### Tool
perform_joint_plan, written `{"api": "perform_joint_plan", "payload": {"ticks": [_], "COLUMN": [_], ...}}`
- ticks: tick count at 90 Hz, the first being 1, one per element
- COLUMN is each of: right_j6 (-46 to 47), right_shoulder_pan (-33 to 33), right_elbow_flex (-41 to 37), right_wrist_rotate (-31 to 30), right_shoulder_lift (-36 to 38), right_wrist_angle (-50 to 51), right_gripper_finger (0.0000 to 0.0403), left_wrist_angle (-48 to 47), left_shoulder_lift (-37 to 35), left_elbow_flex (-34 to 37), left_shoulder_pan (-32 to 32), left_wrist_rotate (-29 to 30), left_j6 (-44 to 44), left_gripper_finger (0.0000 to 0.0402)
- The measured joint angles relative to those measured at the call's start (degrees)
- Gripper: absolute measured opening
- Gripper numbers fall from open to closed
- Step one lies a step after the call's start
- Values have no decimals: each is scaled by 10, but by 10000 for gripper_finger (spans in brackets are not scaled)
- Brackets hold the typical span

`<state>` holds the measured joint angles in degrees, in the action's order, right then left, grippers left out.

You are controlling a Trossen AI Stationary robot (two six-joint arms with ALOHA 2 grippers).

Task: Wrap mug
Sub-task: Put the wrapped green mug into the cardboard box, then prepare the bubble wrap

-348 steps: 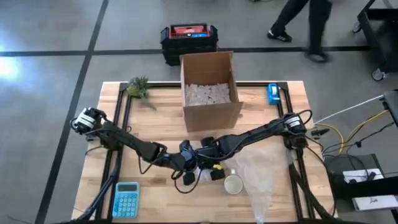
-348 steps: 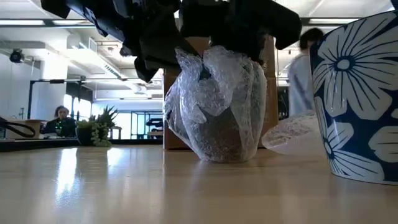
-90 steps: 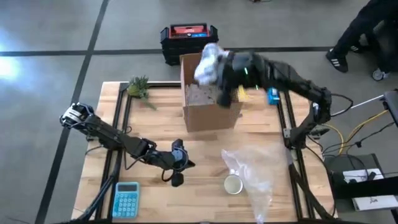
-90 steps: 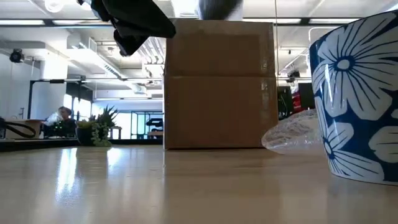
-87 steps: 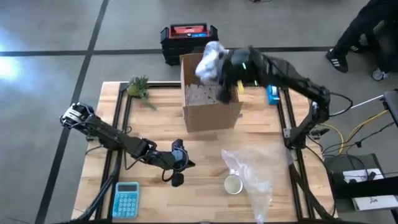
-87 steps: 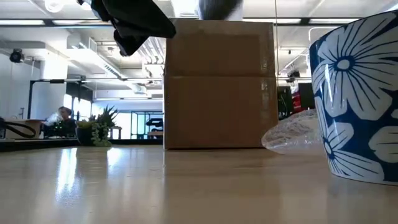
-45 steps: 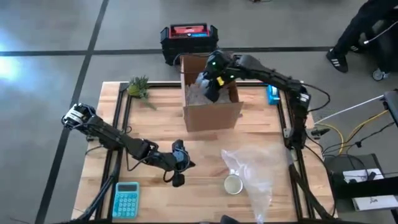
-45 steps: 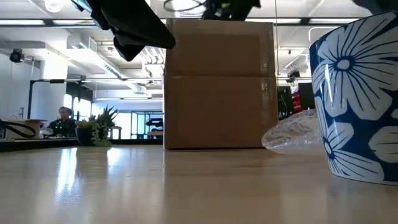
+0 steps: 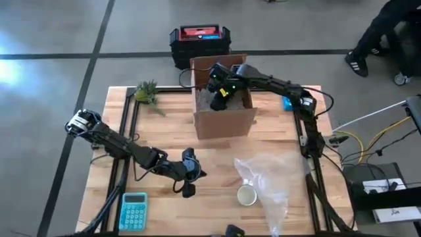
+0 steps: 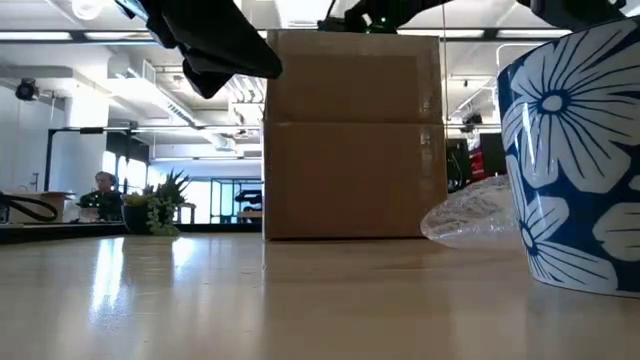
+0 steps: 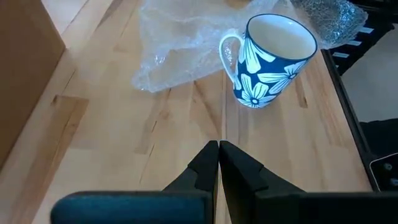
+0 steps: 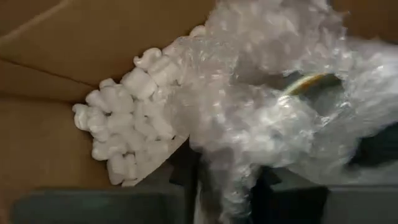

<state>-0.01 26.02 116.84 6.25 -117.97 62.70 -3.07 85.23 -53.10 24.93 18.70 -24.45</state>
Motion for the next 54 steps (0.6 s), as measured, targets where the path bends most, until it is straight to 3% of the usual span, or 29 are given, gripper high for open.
{"api": "perform_joint_plan", "payload": {"ticks": [24, 54], "right_j6": [-1, -11], "right_shoulder_pan": [0, -32], "right_elbow_flex": [9, 53], "right_wrist_rotate": [1, 2], "right_shoulder_lift": [21, 160], "right_wrist_angle": [0, 20], "right_gripper_finger": [199, 251], "left_wrist_angle": [0, 0], "left_shoulder_lift": [0, 0], "left_elbow_flex": [0, 0], "left_shoulder_pan": [0, 0], "left_wrist_rotate": [-2, -2], "left_j6": [0, 0], "left_gripper_finger": [1, 1]}}
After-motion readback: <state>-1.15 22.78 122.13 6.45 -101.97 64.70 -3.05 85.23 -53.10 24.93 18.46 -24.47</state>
